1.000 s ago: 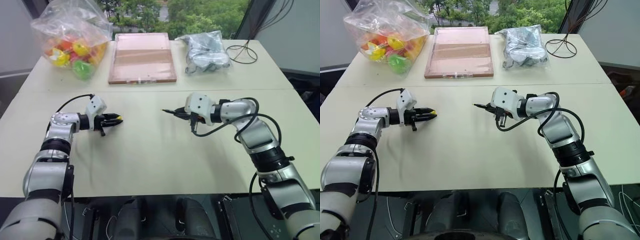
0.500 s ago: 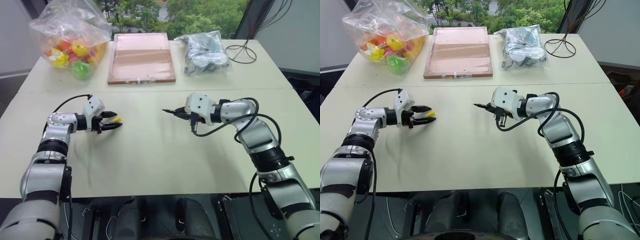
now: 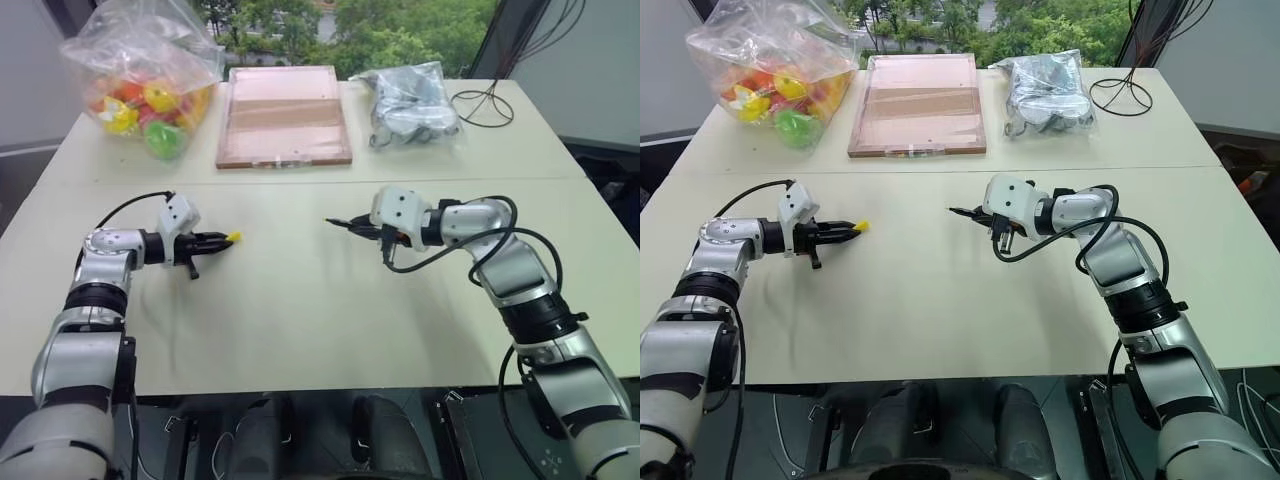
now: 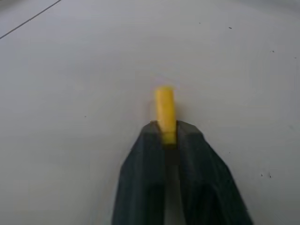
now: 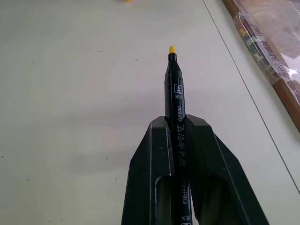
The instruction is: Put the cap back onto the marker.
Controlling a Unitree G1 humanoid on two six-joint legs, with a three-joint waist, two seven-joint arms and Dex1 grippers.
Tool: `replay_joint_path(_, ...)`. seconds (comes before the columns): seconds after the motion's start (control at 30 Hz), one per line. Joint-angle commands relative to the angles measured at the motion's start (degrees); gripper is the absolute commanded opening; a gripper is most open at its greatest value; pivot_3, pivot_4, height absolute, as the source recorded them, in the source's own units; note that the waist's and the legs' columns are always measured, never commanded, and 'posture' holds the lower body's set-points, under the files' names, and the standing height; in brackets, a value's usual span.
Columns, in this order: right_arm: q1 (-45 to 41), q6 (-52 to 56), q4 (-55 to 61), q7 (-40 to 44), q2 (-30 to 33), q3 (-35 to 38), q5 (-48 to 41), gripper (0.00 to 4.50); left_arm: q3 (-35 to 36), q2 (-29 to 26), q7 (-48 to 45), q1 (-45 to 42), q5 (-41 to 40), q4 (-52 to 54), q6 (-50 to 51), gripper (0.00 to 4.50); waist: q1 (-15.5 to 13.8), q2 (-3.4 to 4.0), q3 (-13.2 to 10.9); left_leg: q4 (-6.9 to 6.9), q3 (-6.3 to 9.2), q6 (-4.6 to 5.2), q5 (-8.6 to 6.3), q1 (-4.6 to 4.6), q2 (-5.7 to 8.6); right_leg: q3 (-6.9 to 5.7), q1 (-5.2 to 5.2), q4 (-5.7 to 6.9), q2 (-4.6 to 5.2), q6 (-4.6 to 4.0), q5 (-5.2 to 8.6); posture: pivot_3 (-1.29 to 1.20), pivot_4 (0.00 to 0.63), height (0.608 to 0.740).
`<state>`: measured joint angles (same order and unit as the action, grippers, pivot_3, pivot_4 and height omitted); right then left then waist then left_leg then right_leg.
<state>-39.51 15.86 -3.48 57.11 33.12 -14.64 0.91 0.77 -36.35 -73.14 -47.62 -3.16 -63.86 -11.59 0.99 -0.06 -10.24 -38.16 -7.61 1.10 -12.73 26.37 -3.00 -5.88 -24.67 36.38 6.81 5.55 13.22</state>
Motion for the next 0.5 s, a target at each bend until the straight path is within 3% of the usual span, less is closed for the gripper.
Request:
replay_joint_path(0.03, -1.11, -1.12, 0.53, -0.32, 0.31, 1.67, -0.8, 0.0, -1.05, -0.06, -0.5, 1.52, 1.24, -0.04, 0.49, 0.01, 0.0, 0.0, 0.0, 0.0, 0.0, 0.0, 0.0, 0.0, 0.0, 0.0, 0.0, 0.0, 0.0, 0.0, 0.0, 0.0, 0.15, 0.74)
replay_joint_path(0.2, -2.75, -4.85, -2.62, 1.89, 3.16, 1.93, 0.01, 0.0, -0.84, 0.44, -0.41, -0.52, 0.89, 1.49, -0.94, 0.01, -0.26, 0.0, 0.0, -0.01, 0.0, -0.01, 0.01, 0.0, 0.01, 0.0, 0.01, 0.0, 0.0, 0.0, 0.0, 0.0, 0.15, 0.74)
replay_joint_path(0.5, -13.96, -15.83, -12.35, 10.47, 7.24, -0.35, 1.32, 0.0, -4.03, 3.88, -4.21, -13.1, 0.83, 13.34, -5.04, 0.01, -0.32, -0.06, -0.05, -0.06, 0.0, -0.12, 0.07, 0.08, 0.02, -0.01, -0.03, -0.01, 0.0, 0.01, 0.0, 0.0, 0.15, 0.74)
